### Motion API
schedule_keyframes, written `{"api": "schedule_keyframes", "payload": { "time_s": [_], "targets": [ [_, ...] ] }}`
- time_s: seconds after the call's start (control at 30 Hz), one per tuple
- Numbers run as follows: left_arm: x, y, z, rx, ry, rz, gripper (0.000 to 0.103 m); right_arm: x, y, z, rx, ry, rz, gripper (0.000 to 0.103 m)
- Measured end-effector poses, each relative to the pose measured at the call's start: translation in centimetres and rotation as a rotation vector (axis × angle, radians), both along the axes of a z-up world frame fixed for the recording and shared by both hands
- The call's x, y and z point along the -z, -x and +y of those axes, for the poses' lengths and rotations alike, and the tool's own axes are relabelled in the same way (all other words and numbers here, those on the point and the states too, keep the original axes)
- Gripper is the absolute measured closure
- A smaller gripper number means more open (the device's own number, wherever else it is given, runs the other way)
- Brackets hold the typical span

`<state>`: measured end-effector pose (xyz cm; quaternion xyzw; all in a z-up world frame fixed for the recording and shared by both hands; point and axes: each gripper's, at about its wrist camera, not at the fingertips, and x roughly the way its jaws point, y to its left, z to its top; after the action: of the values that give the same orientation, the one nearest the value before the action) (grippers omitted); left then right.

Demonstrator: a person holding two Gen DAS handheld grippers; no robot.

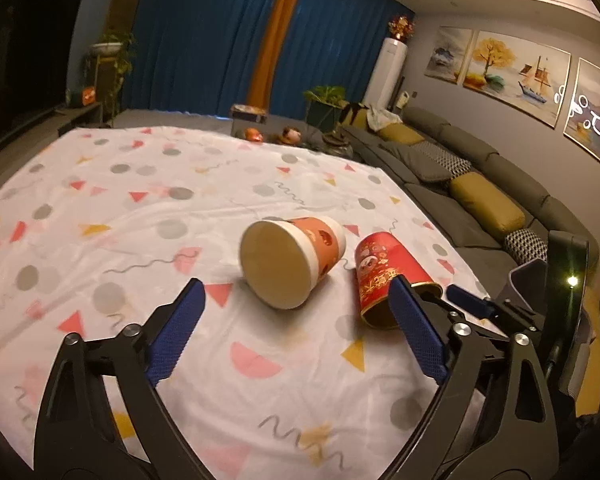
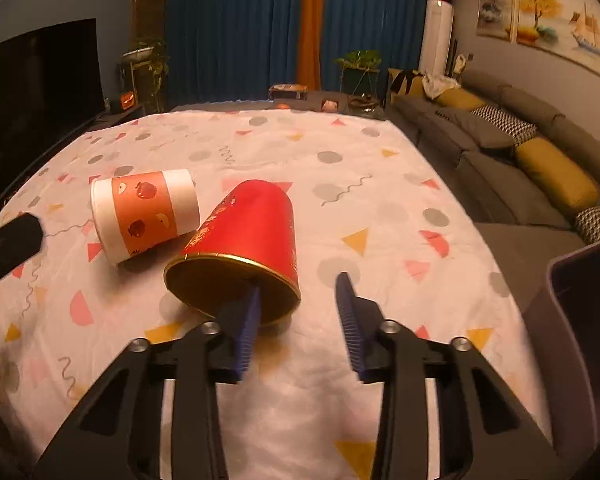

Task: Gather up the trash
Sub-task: 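Grasp the red paper cup with the right gripper while the left grasps the white-and-orange cup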

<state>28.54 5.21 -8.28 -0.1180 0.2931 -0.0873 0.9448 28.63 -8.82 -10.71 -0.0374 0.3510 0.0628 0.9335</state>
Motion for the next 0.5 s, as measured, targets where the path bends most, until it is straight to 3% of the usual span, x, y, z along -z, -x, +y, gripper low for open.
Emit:
{"api": "schedule_keyframes", "payload": {
  "time_s": [0.07, 0.13, 0.23, 0.43, 0.5],
  "targets": [
    [0.3, -1.1, -0.4, 0.016, 0.000, 0.015, 0.026, 0.0, -0.2, -0.1, -0.002, -0.009, 0.001, 0.074],
    [0.8, -2.4, -1.0, 0.036, 0.002, 0.038, 0.035, 0.0, -0.3, -0.2, -0.009, -0.017, 0.011, 0.087],
    [1.4, -4.1, -1.4, 0.059, 0.020, 0.069, 0.051, 0.1, -0.5, -0.4, -0.018, -0.037, 0.022, 0.093],
    [2.3, -5.3, -2.1, 0.098, 0.033, 0.111, 0.089, -0.1, -0.2, -0.5, -0.027, -0.048, 0.010, 0.098],
    [2.4, -5.3, -2.1, 0.106, 0.035, 0.110, 0.095, -0.2, -0.1, -0.5, -0.024, -0.049, 0.004, 0.098]
  ]
}}
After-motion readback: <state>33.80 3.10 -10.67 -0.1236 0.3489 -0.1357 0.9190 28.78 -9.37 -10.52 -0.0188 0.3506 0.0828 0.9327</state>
